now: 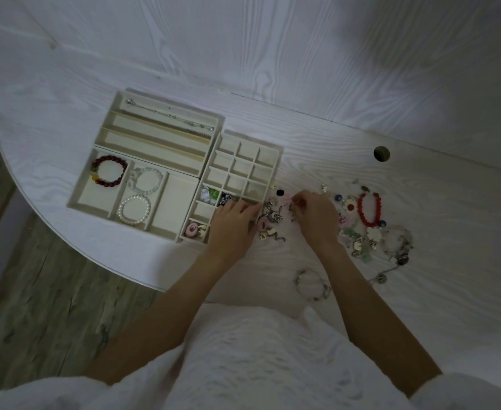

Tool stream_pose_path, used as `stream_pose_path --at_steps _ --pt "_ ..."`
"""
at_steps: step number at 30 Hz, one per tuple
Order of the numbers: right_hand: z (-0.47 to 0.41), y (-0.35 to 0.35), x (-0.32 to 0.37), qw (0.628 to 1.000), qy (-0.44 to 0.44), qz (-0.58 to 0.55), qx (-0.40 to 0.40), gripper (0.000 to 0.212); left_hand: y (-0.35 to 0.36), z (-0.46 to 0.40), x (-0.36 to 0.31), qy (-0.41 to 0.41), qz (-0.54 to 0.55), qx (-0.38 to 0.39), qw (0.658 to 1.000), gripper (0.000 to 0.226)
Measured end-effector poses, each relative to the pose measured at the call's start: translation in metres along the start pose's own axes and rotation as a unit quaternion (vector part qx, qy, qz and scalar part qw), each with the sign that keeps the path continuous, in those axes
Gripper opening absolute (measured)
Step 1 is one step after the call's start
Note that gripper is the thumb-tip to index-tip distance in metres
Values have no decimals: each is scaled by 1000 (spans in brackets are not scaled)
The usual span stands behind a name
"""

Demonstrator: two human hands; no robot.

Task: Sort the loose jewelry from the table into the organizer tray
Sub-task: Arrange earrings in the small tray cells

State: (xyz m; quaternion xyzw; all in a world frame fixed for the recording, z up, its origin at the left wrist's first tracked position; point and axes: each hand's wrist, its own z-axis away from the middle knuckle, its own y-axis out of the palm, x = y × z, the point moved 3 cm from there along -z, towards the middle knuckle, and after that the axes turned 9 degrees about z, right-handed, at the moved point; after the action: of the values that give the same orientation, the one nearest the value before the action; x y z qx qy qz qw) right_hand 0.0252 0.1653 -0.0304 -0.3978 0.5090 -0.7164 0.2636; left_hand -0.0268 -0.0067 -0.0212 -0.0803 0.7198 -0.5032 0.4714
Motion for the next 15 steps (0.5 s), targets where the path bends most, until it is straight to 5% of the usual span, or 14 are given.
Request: stream_pose_path --at_steps 15 --pt "5 -39 -11 1000 -22 14 -6 16 1 2 3 -5 21 -7 1000 33"
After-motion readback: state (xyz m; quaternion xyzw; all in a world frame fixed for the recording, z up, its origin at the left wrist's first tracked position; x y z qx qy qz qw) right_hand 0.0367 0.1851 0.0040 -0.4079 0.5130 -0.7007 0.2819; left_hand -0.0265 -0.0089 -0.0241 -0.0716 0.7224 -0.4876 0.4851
